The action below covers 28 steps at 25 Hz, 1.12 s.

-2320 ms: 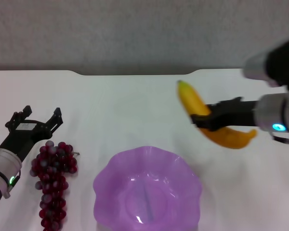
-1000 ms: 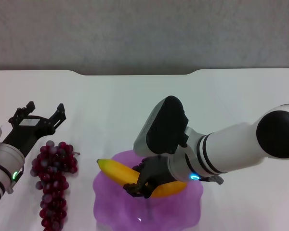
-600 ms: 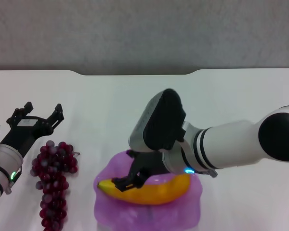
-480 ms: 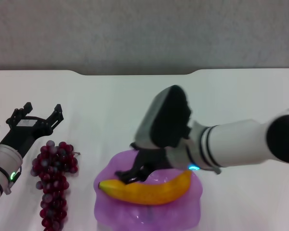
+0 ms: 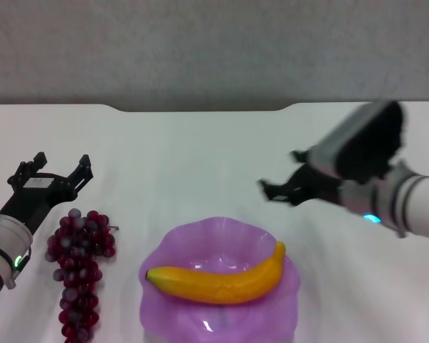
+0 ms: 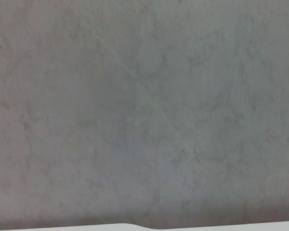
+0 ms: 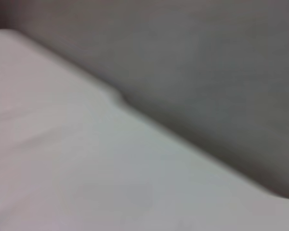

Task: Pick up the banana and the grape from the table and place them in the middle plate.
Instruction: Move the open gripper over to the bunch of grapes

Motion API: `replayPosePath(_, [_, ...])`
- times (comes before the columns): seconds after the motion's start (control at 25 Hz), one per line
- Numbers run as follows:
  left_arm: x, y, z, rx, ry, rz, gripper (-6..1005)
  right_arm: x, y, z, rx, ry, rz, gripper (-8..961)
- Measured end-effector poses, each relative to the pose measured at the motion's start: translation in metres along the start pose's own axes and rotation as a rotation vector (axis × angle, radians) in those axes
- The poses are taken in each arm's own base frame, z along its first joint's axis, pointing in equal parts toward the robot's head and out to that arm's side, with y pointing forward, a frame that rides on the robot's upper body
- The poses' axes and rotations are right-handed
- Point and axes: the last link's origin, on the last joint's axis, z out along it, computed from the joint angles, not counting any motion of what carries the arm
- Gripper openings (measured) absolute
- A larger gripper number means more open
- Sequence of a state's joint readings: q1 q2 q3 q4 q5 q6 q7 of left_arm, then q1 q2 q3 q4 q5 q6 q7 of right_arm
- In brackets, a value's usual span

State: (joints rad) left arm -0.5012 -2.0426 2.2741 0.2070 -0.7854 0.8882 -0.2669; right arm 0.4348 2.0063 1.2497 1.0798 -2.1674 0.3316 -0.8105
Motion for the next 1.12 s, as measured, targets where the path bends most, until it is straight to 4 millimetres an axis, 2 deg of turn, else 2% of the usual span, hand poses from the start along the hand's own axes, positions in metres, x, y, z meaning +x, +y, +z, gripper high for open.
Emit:
replayPosePath(0.08, [0.0, 0.0, 0.0, 0.0, 0.0, -0.001, 878, 0.015, -0.016, -0.008, 0.108, -0.034, 0.034, 880])
replayPosePath(0.28, [0.0, 0.0, 0.0, 0.0, 0.001, -0.013, 878, 0.053, -0.038, -0.022, 0.3, -0.055, 0.085, 879])
replayPosePath(0.4, [0.0, 0.001, 0.0, 0.0, -0.001, -0.014, 878, 0.072, -0.041, -0.031, 0.426, -0.104, 0.065, 879])
replayPosePath(0.6, [0.001, 0.002, 0.002, -0.004, 0.003, -0.014, 878, 0.095, -0.031, -0.051, 0.589, -0.297, -0.016, 880])
replayPosePath(0.76, [0.004, 0.007, 0.006, -0.019, 0.009, -0.012, 878, 0.109, -0.041, -0.072, 0.61, -0.469, 0.049, 880])
replayPosePath(0.84, [0.004, 0.01, 0.007, -0.029, 0.005, -0.022, 878, 0.115, -0.048, -0.077, 0.597, -0.501, 0.114, 879])
replayPosePath(1.12, [0.003, 0.019, 0.011, -0.088, -0.028, -0.087, 878, 0.145, -0.061, -0.078, 0.577, -0.401, 0.298, 879])
